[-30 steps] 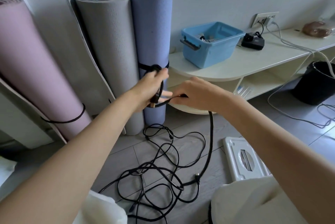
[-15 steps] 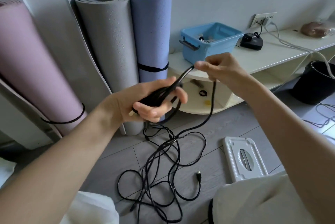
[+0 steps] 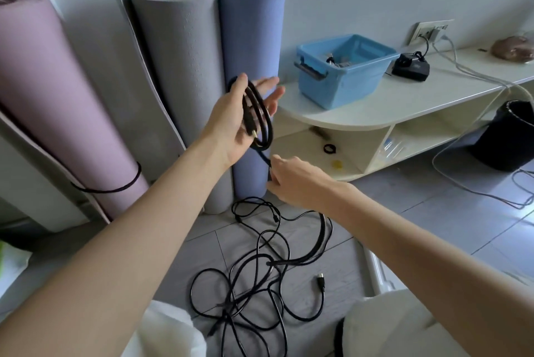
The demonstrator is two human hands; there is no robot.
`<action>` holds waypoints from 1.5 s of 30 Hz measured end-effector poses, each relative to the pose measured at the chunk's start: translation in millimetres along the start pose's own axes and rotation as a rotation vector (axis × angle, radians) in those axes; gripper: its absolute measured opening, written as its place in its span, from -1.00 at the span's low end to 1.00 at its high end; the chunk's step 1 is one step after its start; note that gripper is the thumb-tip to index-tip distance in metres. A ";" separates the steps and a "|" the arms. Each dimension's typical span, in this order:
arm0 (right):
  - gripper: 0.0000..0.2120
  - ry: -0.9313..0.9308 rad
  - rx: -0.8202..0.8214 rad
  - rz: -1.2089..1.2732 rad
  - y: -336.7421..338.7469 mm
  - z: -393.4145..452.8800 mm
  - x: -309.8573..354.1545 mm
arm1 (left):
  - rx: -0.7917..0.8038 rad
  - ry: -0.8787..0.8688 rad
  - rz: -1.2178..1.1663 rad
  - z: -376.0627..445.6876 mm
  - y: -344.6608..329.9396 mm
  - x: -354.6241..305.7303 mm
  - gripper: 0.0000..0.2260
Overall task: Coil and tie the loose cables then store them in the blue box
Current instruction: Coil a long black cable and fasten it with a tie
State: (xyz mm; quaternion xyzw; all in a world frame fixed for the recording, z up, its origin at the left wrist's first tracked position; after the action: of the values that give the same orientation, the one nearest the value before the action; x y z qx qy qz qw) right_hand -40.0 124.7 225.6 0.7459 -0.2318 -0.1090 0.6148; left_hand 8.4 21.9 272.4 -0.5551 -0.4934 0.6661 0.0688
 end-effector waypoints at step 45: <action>-0.56 -0.080 -0.576 0.974 85.0 -4.4 -73.4 | 0.861 1.000 0.136 -43.4 -4.4 10.4 -0.70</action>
State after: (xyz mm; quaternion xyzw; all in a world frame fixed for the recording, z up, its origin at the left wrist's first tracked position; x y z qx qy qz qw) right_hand -119.8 152.2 299.8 0.3504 -0.5332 0.1000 0.7635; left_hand 37.5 56.0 273.2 -0.7502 -0.0558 0.4686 0.4631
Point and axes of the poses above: each hand's wrist, its own z-axis towards the middle knuckle, its own y-axis out of the back of the hand, x = y × z, the point moved 1 cm from there along z, towards the middle knuckle, and after that the axes turned 9 degrees about -z, right-handed, at the moved point
